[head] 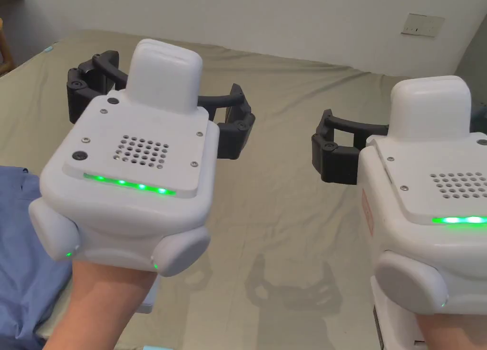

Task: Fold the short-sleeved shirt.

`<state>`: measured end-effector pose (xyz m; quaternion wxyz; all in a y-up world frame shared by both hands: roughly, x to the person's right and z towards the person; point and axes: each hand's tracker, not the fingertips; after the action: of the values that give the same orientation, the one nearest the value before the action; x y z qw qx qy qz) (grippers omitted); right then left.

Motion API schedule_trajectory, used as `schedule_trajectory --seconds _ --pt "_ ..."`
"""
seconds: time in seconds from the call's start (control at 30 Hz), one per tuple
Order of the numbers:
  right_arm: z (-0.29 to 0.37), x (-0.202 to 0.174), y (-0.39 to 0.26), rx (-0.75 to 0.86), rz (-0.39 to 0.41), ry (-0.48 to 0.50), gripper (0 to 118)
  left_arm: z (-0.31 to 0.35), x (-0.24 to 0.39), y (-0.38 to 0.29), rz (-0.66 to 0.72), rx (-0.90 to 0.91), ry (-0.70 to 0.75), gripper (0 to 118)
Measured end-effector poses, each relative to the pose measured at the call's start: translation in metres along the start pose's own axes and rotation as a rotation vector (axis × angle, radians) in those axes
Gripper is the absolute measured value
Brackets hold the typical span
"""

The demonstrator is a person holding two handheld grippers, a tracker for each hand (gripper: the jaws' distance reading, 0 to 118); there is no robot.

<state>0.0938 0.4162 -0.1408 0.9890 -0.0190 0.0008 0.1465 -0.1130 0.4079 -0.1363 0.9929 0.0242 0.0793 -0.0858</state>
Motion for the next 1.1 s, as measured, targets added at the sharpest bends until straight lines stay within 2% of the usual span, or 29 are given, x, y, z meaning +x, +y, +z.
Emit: schedule_trajectory --seconds 0.8,0.87,0.9,0.93,0.97,1.03,1.07,1.1 --pt "-0.001 -0.001 -0.002 -0.014 0.016 0.003 118 0.002 0.000 -0.004 -0.048 -0.002 0.019 118" --pt "-0.005 -0.002 -0.002 -0.013 0.140 0.055 118 0.000 0.003 -0.006 -0.156 0.030 0.045 118" --pt "-0.008 -0.006 -0.003 -0.016 0.261 0.074 118 -0.001 0.006 -0.010 -0.274 0.071 0.076 118" --pt "-0.009 -0.012 -0.006 0.003 0.410 0.061 118 -0.002 0.009 -0.014 -0.400 0.118 0.105 118" --pt "-0.008 -0.020 -0.014 0.047 0.597 0.017 118 -0.003 0.015 -0.024 -0.606 0.191 0.143 118" --pt "-0.007 -0.036 -0.040 0.214 0.976 -0.162 118 -0.004 0.027 -0.047 -1.037 0.329 0.197 118" --pt "-0.009 -0.042 -0.052 0.283 1.140 -0.242 118 -0.008 0.033 -0.064 -1.271 0.414 0.273 118" --pt "-0.015 -0.041 -0.062 0.323 1.240 -0.284 118 -0.013 0.037 -0.077 -1.412 0.474 0.342 118"
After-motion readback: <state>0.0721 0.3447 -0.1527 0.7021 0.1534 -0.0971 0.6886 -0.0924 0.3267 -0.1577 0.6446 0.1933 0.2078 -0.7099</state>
